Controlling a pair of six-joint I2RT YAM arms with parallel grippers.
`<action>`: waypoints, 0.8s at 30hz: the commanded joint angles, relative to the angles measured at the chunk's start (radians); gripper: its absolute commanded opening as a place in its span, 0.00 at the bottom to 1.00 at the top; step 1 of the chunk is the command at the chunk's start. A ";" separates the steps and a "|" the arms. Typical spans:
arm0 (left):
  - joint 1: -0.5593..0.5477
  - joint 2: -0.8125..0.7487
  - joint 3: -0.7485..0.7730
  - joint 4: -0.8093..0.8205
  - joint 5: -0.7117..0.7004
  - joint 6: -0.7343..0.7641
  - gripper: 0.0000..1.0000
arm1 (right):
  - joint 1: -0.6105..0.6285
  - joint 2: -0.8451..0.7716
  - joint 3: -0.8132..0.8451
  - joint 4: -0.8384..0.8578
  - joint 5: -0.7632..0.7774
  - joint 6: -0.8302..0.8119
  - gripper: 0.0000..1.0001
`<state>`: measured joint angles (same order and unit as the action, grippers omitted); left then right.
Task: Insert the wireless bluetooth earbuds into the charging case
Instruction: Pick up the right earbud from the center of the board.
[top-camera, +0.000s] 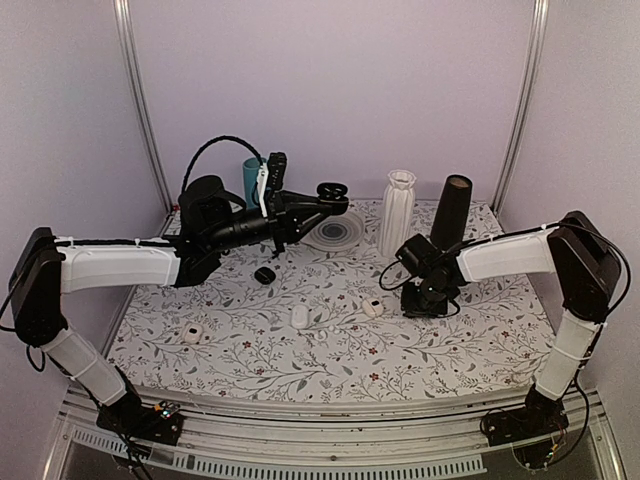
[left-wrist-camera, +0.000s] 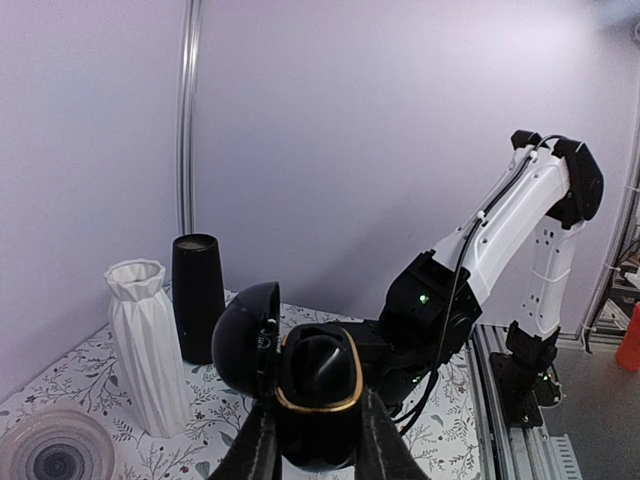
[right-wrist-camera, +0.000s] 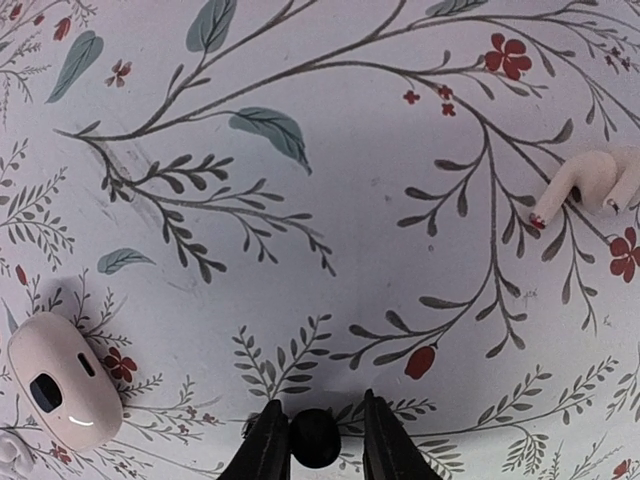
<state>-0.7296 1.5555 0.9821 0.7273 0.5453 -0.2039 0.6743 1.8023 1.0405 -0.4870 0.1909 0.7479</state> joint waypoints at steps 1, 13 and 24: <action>0.014 -0.006 0.010 0.011 0.002 -0.006 0.00 | 0.005 0.040 0.008 -0.045 0.013 0.032 0.27; 0.014 -0.008 0.009 0.009 0.002 -0.006 0.00 | 0.004 0.073 0.033 -0.105 0.008 0.182 0.25; 0.013 -0.006 0.009 0.009 0.005 -0.005 0.00 | 0.009 0.072 0.032 -0.138 -0.005 0.236 0.23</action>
<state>-0.7280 1.5555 0.9821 0.7273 0.5457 -0.2096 0.6754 1.8351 1.0878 -0.5468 0.2054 0.9451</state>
